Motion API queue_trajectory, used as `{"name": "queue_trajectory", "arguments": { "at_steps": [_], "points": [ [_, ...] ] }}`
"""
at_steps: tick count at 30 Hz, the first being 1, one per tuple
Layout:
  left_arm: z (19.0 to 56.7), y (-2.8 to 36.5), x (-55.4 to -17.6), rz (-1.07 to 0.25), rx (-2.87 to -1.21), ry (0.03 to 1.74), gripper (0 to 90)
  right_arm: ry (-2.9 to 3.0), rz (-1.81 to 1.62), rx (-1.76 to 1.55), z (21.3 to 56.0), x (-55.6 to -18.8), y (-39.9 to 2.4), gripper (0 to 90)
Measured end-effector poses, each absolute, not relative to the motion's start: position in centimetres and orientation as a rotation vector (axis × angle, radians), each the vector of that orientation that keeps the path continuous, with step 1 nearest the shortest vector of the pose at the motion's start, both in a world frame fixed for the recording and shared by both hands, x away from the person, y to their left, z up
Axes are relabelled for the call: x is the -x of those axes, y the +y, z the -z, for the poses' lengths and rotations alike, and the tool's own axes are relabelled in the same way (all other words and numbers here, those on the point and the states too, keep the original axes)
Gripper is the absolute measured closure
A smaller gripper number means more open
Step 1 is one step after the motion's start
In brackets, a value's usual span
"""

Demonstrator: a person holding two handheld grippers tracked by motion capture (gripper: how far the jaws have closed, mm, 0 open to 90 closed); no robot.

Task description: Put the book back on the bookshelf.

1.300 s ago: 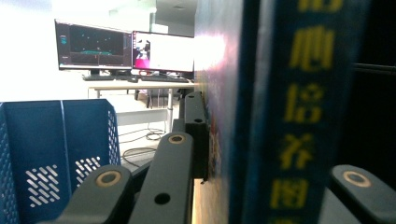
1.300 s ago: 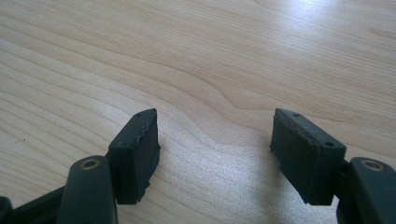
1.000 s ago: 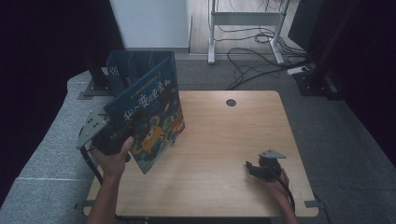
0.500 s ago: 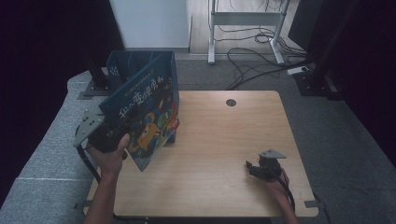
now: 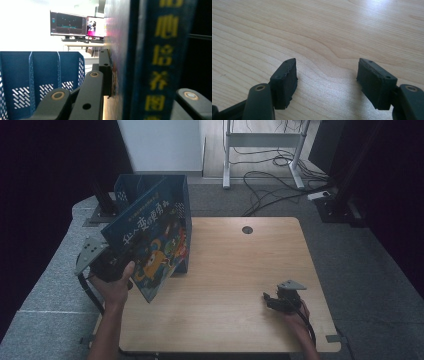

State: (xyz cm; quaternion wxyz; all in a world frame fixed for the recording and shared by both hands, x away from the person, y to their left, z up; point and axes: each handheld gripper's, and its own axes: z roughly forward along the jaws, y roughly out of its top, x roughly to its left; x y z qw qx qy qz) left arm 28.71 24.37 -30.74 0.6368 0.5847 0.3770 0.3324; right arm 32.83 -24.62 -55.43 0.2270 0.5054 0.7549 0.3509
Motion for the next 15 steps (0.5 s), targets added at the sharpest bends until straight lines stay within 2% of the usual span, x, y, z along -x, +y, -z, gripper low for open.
{"name": "queue_trajectory", "arguments": {
  "at_steps": [15],
  "points": [
    [30.51, 24.29, -28.71, -0.761, -1.335, 0.861, 82.6, 2.08, -0.967, -1.393, 55.43, -32.82, -24.62, 31.7]
  ]
}}
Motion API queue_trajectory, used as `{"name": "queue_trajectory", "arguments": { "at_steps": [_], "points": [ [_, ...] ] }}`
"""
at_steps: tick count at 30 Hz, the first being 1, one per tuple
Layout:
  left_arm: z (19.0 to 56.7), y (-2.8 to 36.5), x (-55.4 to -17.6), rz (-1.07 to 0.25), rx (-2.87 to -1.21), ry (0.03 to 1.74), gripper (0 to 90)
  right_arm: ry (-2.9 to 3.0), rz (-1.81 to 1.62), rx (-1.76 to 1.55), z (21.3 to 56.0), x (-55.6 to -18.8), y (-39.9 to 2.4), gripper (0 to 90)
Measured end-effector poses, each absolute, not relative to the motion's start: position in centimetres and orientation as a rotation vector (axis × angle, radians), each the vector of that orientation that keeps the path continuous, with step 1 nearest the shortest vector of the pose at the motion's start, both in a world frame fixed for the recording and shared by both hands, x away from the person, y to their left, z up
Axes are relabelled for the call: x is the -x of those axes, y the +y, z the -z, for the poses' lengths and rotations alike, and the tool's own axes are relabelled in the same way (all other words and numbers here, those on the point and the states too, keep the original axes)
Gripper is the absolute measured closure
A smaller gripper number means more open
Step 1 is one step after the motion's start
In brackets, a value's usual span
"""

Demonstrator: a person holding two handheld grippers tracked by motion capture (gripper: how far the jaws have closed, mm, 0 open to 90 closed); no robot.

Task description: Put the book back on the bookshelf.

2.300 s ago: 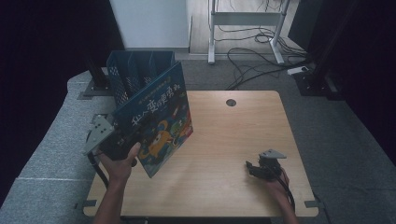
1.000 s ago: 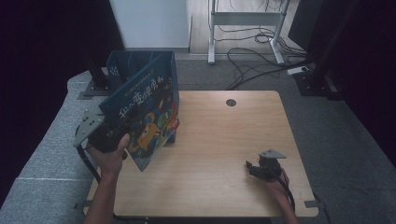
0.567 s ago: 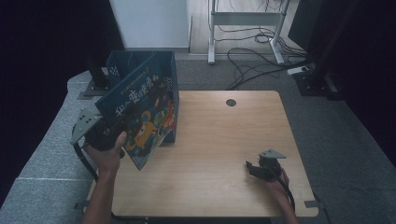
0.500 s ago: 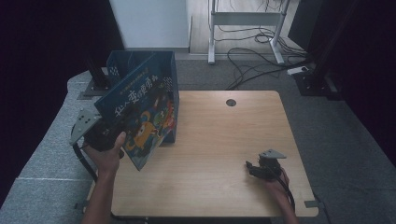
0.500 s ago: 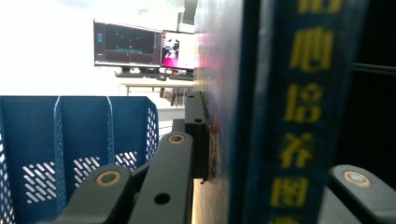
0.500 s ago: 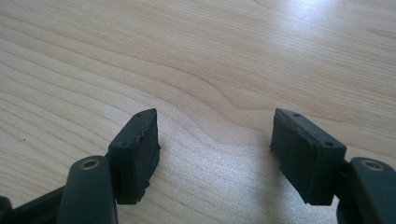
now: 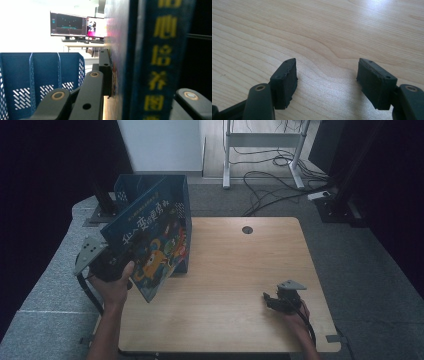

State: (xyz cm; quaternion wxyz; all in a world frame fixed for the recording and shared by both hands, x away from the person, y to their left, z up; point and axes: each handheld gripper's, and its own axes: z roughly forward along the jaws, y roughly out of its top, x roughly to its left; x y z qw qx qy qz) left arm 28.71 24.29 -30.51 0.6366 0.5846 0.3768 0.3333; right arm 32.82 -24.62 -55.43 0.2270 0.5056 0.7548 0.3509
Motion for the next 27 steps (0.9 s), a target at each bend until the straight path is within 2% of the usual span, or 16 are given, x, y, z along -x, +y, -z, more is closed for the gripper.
{"name": "queue_trajectory", "arguments": {
  "at_steps": [14, 27],
  "points": [
    [30.1, 24.6, -29.4, -0.74, -1.321, 0.895, 82.8, 2.079, -0.967, -1.393, 55.4, -32.8, -24.6, 31.9],
    [29.4, 24.6, -31.8, -0.772, -1.312, 0.947, 82.7, 2.078, -0.967, -1.394, 55.4, -32.8, -24.6, 32.0]
  ]
}}
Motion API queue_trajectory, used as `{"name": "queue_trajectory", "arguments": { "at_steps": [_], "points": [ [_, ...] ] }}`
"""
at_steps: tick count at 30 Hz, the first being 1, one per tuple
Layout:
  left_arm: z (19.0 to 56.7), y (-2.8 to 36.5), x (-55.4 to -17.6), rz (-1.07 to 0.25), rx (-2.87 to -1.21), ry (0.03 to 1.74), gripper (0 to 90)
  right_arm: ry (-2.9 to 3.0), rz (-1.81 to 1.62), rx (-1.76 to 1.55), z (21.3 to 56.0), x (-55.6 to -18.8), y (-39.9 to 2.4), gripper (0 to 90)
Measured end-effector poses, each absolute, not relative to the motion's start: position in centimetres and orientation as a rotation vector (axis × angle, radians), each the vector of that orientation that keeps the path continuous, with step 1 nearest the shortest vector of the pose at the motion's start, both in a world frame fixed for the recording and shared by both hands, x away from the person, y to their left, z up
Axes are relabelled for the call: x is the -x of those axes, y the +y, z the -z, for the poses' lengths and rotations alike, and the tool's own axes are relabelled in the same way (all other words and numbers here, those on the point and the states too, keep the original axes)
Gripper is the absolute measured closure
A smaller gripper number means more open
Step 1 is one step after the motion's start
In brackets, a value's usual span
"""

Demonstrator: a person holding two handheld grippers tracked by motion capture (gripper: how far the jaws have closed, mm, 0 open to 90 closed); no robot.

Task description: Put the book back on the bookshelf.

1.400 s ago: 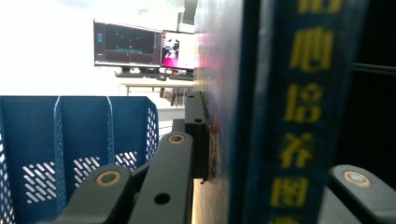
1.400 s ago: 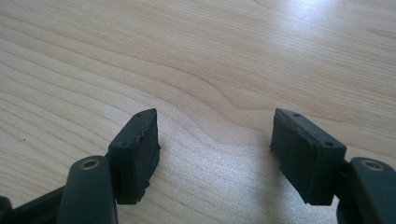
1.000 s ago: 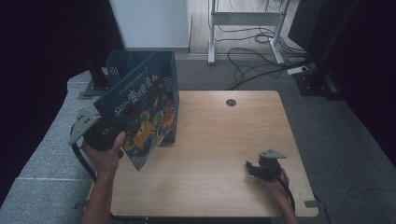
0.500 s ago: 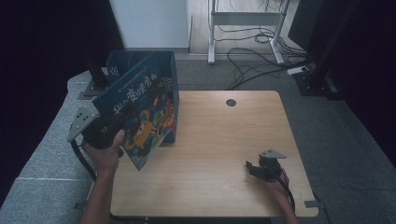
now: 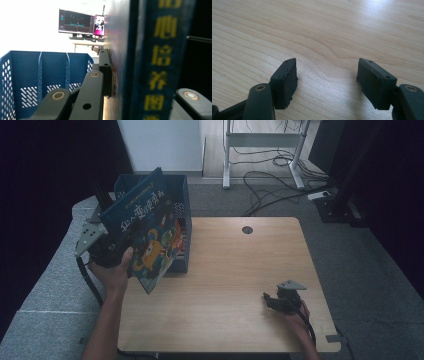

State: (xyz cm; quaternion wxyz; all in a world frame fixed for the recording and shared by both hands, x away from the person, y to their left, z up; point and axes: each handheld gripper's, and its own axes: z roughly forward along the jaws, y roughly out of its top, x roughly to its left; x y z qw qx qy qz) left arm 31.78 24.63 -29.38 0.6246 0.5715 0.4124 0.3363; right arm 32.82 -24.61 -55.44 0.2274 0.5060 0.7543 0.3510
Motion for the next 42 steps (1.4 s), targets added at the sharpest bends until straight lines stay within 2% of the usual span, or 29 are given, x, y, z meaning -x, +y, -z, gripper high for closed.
{"name": "queue_trajectory", "arguments": {
  "at_steps": [42],
  "points": [
    [30.3, 22.7, -37.8, -0.933, -1.309, 1.029, 82.7, 2.07, -0.968, -1.399, 55.4, -32.8, -24.6, 32.5]
  ]
}}
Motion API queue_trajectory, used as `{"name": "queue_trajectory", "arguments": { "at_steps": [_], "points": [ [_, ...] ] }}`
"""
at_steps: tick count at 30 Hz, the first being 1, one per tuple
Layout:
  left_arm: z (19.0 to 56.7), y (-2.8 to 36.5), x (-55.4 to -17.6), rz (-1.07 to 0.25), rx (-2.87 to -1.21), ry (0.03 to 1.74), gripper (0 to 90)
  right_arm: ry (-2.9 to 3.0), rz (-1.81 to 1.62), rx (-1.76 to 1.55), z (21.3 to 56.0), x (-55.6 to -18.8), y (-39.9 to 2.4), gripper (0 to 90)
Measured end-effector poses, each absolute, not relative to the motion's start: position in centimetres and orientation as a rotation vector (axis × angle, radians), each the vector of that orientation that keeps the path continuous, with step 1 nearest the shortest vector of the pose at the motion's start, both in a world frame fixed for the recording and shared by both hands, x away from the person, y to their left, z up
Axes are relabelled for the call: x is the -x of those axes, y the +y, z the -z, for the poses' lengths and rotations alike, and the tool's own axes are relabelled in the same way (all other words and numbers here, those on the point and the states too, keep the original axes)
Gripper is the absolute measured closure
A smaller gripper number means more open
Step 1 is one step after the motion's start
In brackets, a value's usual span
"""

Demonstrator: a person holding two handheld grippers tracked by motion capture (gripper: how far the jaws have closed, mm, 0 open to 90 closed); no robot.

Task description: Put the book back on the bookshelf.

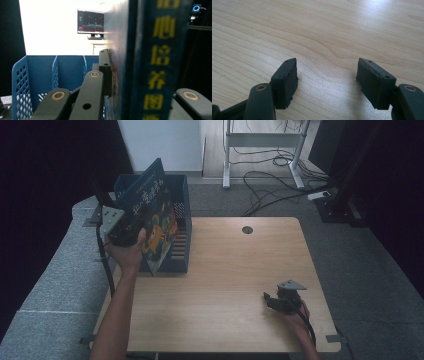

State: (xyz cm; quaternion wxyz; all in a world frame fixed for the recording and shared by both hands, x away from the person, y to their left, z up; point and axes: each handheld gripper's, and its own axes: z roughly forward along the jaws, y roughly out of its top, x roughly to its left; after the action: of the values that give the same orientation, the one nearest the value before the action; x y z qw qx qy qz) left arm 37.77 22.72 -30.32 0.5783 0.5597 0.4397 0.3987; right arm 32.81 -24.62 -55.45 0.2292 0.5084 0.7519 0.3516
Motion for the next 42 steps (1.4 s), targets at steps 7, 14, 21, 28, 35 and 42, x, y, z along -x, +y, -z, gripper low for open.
{"name": "queue_trajectory", "arguments": {
  "at_steps": [7, 14, 21, 28, 35, 42],
  "points": [
    [30.5, 22.4, -38.4, -0.957, -1.301, 1.036, 82.7, 2.069, -0.967, -1.4, 55.4, -32.8, -24.6, 32.5],
    [30.6, 22.1, -39.1, -0.954, -1.296, 1.043, 82.7, 2.069, -0.967, -1.4, 55.4, -32.8, -24.6, 32.5],
    [30.7, 21.5, -40.5, -0.952, -1.288, 1.065, 82.7, 2.069, -0.967, -1.4, 55.4, -32.8, -24.6, 32.6],
    [30.9, 21.2, -41.8, -0.962, -1.293, 1.078, 82.7, 2.069, -0.968, -1.399, 55.5, -32.8, -24.6, 32.4],
    [31.2, 20.3, -43.0, -0.973, -1.299, 1.091, 82.7, 2.069, -0.969, -1.399, 55.5, -32.8, -24.6, 32.4],
    [31.6, 19.7, -43.7, -0.98, -1.296, 1.095, 82.7, 2.071, -0.968, -1.4, 55.4, -32.7, -24.6, 32.5]
  ]
}}
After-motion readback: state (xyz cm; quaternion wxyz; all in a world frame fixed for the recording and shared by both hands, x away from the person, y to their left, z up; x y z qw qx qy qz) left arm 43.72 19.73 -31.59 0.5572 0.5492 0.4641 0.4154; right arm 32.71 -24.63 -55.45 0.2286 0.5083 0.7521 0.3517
